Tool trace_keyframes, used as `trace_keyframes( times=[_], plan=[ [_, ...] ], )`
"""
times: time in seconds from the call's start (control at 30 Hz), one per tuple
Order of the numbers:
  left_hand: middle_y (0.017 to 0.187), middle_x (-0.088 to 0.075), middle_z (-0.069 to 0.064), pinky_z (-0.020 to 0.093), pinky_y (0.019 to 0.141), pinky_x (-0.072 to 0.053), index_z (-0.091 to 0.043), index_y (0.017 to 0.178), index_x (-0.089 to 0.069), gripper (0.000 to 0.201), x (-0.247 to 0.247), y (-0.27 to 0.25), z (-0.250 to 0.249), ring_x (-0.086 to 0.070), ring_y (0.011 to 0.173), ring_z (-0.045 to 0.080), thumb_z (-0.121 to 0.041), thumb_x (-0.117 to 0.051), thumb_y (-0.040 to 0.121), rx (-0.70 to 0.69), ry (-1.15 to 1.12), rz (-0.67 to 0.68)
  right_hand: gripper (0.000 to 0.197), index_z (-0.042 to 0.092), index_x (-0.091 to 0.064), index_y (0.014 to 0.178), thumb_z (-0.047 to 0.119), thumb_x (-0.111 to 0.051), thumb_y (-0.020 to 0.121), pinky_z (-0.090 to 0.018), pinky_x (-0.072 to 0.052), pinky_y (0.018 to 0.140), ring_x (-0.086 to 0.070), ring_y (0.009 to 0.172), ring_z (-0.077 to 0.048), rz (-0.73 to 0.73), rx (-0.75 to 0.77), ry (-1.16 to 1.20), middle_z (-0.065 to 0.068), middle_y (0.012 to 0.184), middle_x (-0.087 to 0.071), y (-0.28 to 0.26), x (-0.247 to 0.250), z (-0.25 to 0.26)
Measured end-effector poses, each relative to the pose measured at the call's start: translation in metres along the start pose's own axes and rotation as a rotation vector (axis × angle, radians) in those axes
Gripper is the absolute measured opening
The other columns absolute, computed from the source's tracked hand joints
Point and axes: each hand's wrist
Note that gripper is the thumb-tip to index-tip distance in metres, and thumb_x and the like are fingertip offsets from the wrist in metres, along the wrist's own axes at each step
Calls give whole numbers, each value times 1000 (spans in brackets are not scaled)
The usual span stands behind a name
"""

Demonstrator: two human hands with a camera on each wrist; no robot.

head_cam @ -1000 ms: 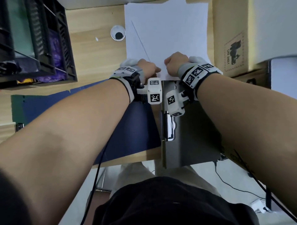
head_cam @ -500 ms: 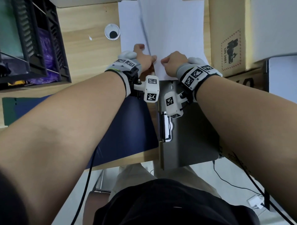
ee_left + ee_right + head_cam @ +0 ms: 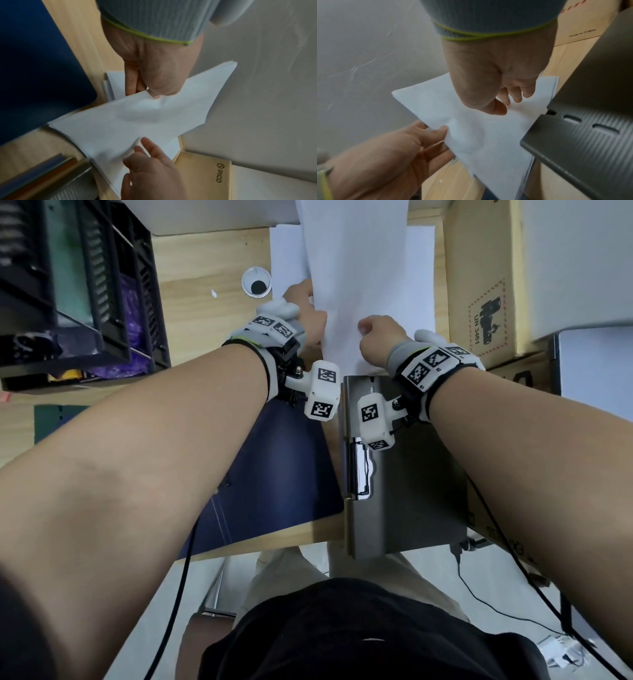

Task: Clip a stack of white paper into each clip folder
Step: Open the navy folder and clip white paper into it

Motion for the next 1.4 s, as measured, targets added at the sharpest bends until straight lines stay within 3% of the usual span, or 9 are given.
trace_keyframes(
  times=[0.1, 0.23, 0.47, 0.53, 0.63, 0.83, 1.03, 1.17, 1.4],
  plan=[
    [65, -44, -10, 23, 56, -33, -11, 104, -63, 31, 35, -17, -1, -35, 54, 6, -14, -45, 79, -65, -23, -51, 51, 17, -39, 148, 11, -41, 97, -35, -42, 105, -50, 128, -27, -12, 1, 52, -7, 146, -47, -12, -5, 12],
    [68, -52, -8, 20, 56, -36, -19, 108, -67, 35, 87, -48, 10, -39, 54, 4, -8, -49, 80, -132, 38, -84, 57, 16, -34, 149, 15, -50, 94, -29, -43, 90, -53, 119, -26, -53, 17, 168, -8, 142, -49, -29, -13, 37],
    [86, -57, -4, 33, 78, -47, -18, 105, -66, 26, 146, -118, 63, -51, 77, 17, -14, -56, 81, -137, 169, -81, 91, 12, -14, 154, 27, -73, 86, -28, -35, 107, -45, 133, -22, -131, 92, 448, -5, 150, -42, -61, -32, 54],
    [90, -57, 0, 27, 76, -42, -11, 111, -66, 27, 160, -136, 80, -51, 81, 17, -8, -57, 85, -134, 187, -112, 84, 13, -30, 147, 23, -80, 80, -25, -43, 99, -56, 117, -14, -160, 146, 568, -1, 137, -53, -73, -39, 58],
    [91, -59, -5, 23, 76, -41, -13, 115, -65, 32, 173, -157, 103, -53, 81, 14, -6, -56, 86, -118, 150, -135, 45, 18, -63, 115, 21, -83, 76, -17, -48, 63, -60, 74, -5, -80, 196, 661, 6, 101, -68, -91, -49, 63],
    [98, -67, -2, 11, 73, -45, -11, 115, -66, 32, 183, -179, 132, -58, 86, 8, 3, -58, 87, -61, -67, -252, 25, 17, -75, 84, 6, -76, 61, -42, -56, 79, -70, 82, -22, -81, 304, 805, -3, 89, -76, -118, -66, 86],
    [116, -69, 2, 31, 93, -50, -14, 123, -62, 37, 176, -190, 139, -64, 102, 18, -7, -65, 86, 34, -73, -205, 30, 11, -75, 92, 1, -74, 64, -31, -58, 77, -71, 87, -17, -84, 362, 665, -5, 97, -76, -125, -79, 77],
    [115, -66, -3, 25, 85, -44, -15, 124, -61, 43, 168, -190, 142, -61, 98, 14, -12, -73, 84, 69, -62, -165, 30, 9, -73, 100, -1, -75, 71, -17, -53, 60, -68, 78, -9, -57, 352, 585, 1, 94, -74, -125, -81, 68],
    [110, -71, 0, 32, 89, -52, -15, 113, -67, 29, 166, -185, 135, -65, 94, 18, -18, -70, 85, 98, -91, -228, 40, 9, -74, 105, 6, -83, 66, -40, -58, 90, -72, 99, -23, -58, 348, 681, -6, 106, -75, -123, -80, 69]
  ],
)
Point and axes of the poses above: each hand's wrist, its own y-axis towards the middle knuckle, its own x-axis out of the back of the hand, z = x × y
